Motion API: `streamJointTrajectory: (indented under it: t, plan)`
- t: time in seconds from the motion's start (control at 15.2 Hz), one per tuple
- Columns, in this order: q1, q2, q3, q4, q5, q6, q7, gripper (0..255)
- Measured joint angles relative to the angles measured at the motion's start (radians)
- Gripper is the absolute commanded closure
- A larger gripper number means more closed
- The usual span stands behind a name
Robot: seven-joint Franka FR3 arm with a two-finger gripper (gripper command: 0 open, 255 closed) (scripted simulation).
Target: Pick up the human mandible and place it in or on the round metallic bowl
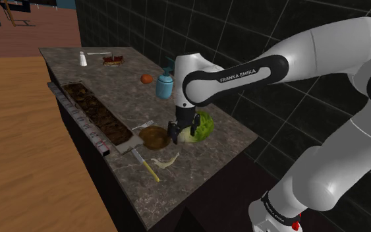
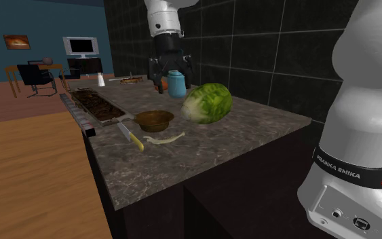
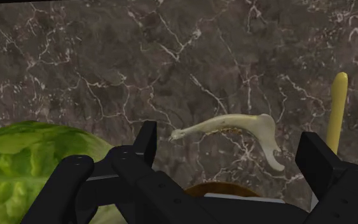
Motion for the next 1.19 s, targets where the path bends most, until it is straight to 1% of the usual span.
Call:
streamJointTrajectory:
  t: [0.26,0.4,0.53,0.73,0.99,1.19]
  plan:
    - [0.022,0.18,0.02,0.094,-0.048,0.041,0.086,0]
    - [0.039,0.262,0.024,0.143,-0.07,0.052,0.129,0]
    - [0.054,0.334,0.023,0.202,-0.09,0.044,0.161,0]
    - [0.061,0.374,0.019,0.203,-0.101,0.075,0.173,0]
    - [0.063,0.395,0.016,0.168,-0.109,0.13,0.177,0]
    - [0.065,0.403,0.015,0.16,-0.112,0.146,0.18,0]
